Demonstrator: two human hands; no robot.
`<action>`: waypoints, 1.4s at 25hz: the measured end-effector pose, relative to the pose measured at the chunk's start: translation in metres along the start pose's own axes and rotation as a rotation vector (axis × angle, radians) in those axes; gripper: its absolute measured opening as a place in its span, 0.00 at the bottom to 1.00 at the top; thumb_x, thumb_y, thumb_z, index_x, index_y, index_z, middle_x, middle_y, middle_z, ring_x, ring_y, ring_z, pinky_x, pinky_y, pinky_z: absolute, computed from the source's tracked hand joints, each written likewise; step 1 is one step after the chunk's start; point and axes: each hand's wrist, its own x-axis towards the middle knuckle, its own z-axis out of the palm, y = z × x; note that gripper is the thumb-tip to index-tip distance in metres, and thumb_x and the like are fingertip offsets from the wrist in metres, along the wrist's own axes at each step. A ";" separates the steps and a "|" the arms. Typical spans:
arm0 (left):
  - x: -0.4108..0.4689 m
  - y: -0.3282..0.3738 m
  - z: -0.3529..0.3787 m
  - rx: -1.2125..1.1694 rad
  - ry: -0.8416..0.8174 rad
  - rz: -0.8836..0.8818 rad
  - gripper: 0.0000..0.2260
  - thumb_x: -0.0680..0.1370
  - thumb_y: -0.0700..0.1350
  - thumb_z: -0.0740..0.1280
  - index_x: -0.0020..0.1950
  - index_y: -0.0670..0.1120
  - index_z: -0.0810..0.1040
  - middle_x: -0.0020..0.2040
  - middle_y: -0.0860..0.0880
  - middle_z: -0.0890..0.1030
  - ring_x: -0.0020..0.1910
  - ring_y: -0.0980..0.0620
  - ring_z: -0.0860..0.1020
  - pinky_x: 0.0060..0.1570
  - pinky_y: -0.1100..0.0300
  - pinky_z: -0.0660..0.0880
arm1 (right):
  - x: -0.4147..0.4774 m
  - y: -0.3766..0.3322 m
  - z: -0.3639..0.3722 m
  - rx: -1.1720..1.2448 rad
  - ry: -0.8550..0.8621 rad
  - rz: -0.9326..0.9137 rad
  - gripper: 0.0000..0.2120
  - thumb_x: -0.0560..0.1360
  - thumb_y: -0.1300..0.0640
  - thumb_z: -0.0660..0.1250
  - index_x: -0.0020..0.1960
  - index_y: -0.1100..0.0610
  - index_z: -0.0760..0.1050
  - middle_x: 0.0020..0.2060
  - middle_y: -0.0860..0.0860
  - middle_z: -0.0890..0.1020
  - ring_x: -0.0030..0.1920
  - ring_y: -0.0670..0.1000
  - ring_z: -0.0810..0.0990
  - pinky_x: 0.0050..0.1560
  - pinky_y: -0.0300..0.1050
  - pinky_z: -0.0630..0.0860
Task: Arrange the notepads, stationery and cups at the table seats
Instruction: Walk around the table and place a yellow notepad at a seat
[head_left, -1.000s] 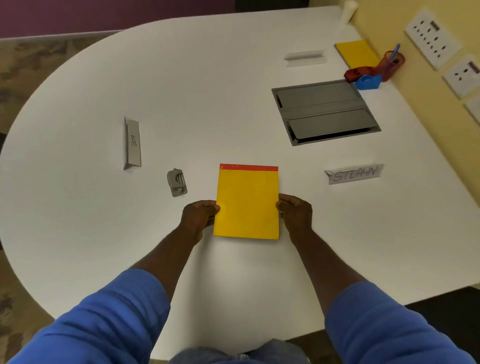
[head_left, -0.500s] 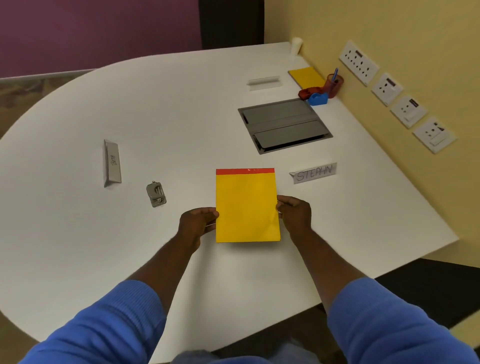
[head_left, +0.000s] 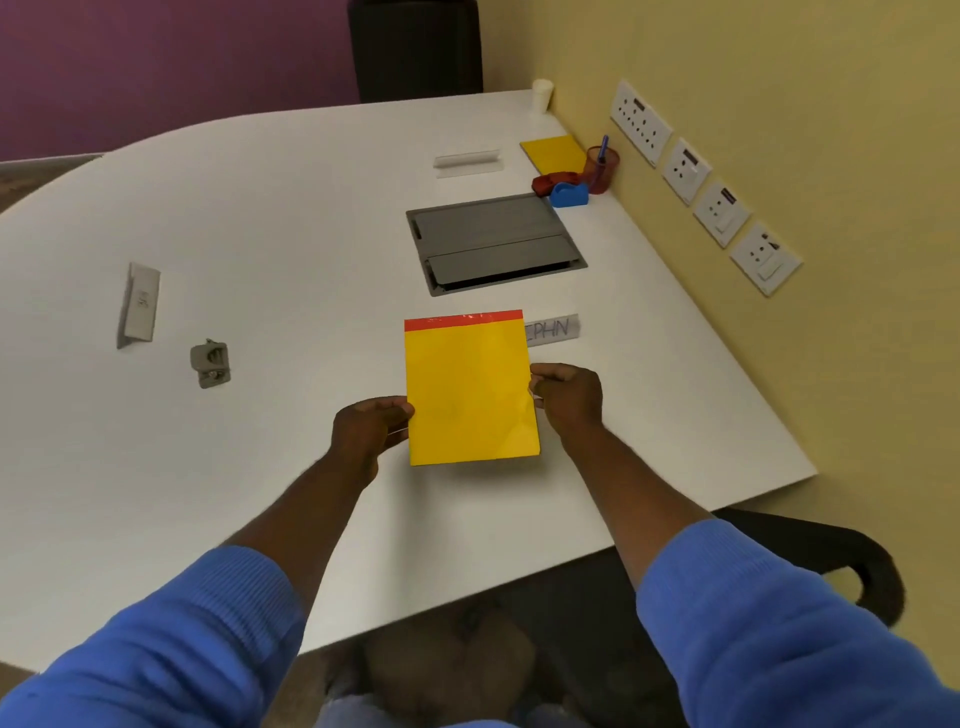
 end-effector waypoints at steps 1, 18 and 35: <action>-0.007 -0.004 0.018 -0.007 0.011 0.004 0.06 0.77 0.31 0.69 0.48 0.41 0.83 0.40 0.46 0.87 0.39 0.50 0.86 0.37 0.62 0.82 | 0.004 0.000 -0.018 0.002 -0.005 -0.010 0.13 0.76 0.71 0.69 0.59 0.66 0.82 0.50 0.62 0.85 0.50 0.61 0.84 0.59 0.62 0.81; 0.023 -0.050 0.254 0.043 -0.062 -0.034 0.07 0.76 0.29 0.70 0.50 0.38 0.83 0.46 0.41 0.85 0.43 0.44 0.85 0.37 0.61 0.82 | 0.117 0.033 -0.213 -0.112 0.144 0.031 0.11 0.77 0.69 0.68 0.58 0.64 0.83 0.45 0.56 0.84 0.51 0.59 0.84 0.59 0.59 0.80; 0.239 -0.115 0.480 0.265 0.156 0.043 0.12 0.74 0.35 0.73 0.42 0.54 0.85 0.45 0.47 0.87 0.45 0.44 0.85 0.56 0.45 0.82 | 0.383 0.113 -0.260 -0.357 0.128 -0.025 0.23 0.77 0.72 0.62 0.71 0.62 0.74 0.69 0.60 0.77 0.70 0.58 0.75 0.63 0.45 0.71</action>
